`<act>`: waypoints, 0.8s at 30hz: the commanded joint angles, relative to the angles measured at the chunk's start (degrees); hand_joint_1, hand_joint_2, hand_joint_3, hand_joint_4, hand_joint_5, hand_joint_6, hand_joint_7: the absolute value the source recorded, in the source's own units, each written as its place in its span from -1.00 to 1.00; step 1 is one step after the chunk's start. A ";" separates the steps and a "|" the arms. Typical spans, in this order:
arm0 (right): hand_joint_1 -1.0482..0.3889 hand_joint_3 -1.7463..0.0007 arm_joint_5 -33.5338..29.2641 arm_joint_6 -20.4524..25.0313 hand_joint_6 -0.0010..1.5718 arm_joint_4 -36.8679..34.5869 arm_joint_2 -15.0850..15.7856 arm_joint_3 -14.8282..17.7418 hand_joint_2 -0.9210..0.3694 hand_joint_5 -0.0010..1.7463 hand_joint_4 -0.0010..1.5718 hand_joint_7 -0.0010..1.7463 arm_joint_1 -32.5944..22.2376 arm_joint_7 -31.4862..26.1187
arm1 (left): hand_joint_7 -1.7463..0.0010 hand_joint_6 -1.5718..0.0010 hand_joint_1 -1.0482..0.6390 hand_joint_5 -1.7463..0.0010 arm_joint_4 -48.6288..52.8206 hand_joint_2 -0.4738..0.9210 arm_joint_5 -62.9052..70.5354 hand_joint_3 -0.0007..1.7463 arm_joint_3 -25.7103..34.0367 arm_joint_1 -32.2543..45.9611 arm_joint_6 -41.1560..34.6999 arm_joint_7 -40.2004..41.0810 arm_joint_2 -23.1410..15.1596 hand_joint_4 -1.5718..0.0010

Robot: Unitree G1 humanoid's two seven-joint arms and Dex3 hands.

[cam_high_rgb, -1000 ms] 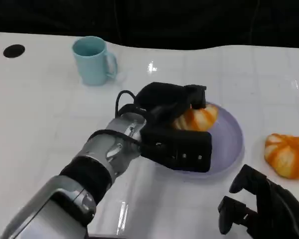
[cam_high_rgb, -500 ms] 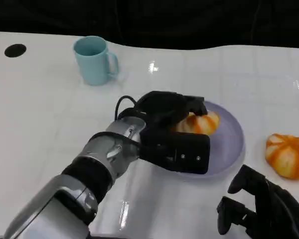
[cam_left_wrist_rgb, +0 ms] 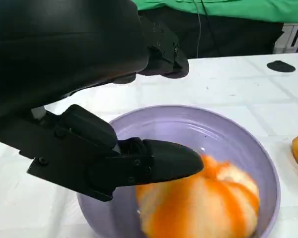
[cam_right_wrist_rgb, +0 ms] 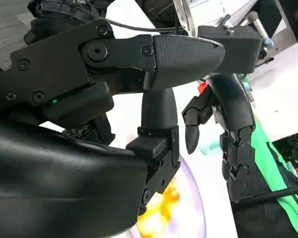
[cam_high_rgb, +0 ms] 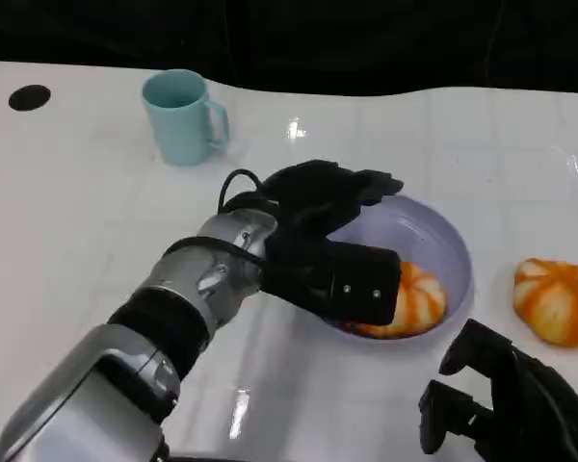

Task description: Grasp the bread from the table and place it into the plate.

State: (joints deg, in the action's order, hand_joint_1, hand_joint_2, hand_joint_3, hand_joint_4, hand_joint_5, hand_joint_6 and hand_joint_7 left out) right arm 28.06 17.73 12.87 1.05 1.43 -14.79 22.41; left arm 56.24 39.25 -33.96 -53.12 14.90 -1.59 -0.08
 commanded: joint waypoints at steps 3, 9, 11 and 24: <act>-0.33 0.43 0.83 0.11 -0.36 0.55 0.51 0.57 -0.96 1.00 0.00 1.00 -0.19 -0.01 | 0.81 0.83 -0.80 0.68 -3.22 1.00 -0.69 -0.32 0.97 0.57 0.28 -0.60 -2.14 1.00; -0.33 0.45 1.10 -0.39 -0.38 0.15 0.64 0.75 -0.98 1.00 -0.02 1.00 -0.08 0.47 | 0.82 0.81 -0.76 0.64 -10.20 1.00 -3.55 -0.38 3.14 4.80 0.56 -3.24 -5.85 0.99; -0.33 0.46 1.03 -0.43 -0.38 0.10 0.67 0.81 -0.99 1.00 -0.02 1.00 -0.04 0.45 | 0.82 0.80 -0.75 0.61 -12.14 1.00 -4.81 -0.40 4.23 6.39 1.13 -3.93 -6.75 0.97; -0.32 0.45 1.36 -0.49 -0.36 -0.48 0.89 1.40 -1.00 1.00 0.00 1.00 0.34 0.81 | 0.80 0.49 -0.60 0.28 -23.50 1.00 -38.77 -0.59 22.65 23.90 7.74 -19.37 -4.63 0.70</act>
State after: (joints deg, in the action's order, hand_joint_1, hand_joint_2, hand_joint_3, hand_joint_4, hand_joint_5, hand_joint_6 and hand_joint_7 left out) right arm 28.75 17.51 12.46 1.32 2.30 -14.55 22.70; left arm 35.96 5.61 -14.45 -32.82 22.73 -18.47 -4.82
